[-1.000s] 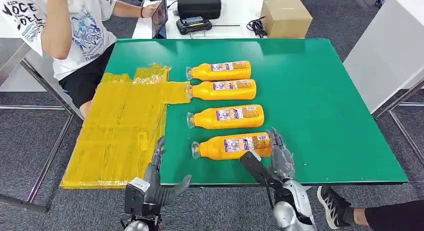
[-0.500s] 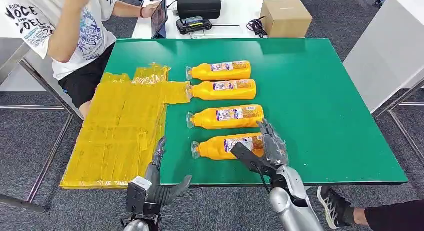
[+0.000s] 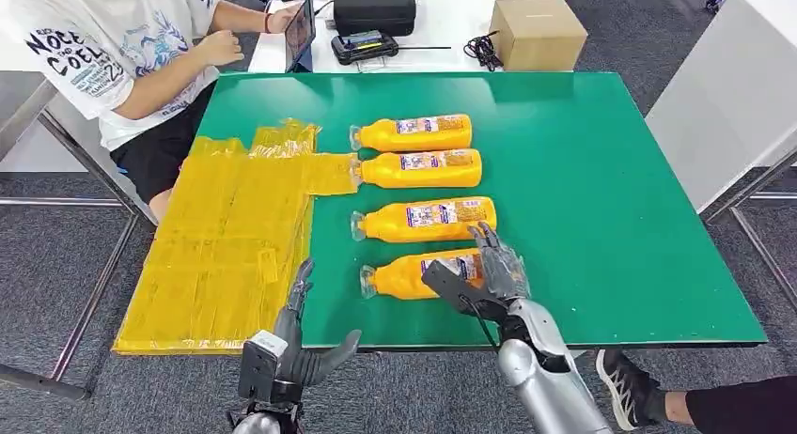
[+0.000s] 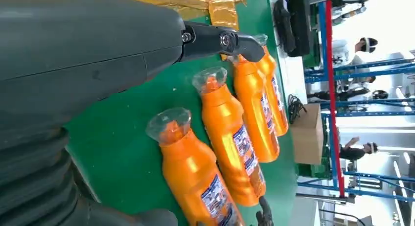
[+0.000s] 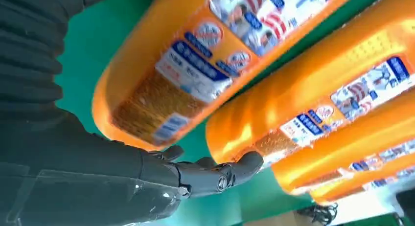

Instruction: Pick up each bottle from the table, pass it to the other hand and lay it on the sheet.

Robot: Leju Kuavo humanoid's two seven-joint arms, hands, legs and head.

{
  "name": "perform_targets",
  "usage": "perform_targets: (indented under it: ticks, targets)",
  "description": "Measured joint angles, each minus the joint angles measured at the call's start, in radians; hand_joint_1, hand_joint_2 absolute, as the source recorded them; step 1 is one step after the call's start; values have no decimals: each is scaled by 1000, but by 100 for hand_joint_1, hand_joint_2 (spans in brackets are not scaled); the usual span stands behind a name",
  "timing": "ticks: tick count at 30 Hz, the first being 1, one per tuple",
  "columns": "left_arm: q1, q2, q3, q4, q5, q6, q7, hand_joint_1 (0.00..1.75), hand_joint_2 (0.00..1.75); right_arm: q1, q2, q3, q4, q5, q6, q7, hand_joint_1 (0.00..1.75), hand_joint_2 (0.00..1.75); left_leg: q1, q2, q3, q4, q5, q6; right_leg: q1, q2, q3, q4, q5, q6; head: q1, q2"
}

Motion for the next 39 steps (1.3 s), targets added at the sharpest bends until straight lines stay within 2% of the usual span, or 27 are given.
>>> perform_targets:
  ticks: [24,32,39]
  targets:
    - [-35,0,4,55,-30,-21,2,0,175,-167,-32,97,217,-65,85,20,0,175,0,0,2,0,0,0,0,0,2,0,0,0,0,0]
    - [-50,0,4,80,-11,-40,3,0,175,-255,-71,138,272,-138,224,-22,0,175,0,0,3,0,0,0,0,0,2,0,1,1,0,0]
    - [-68,0,4,109,12,-52,-9,0,175,-324,-105,193,336,-197,285,-53,0,175,0,1,3,0,1,1,0,0,2,0,1,1,0,0]
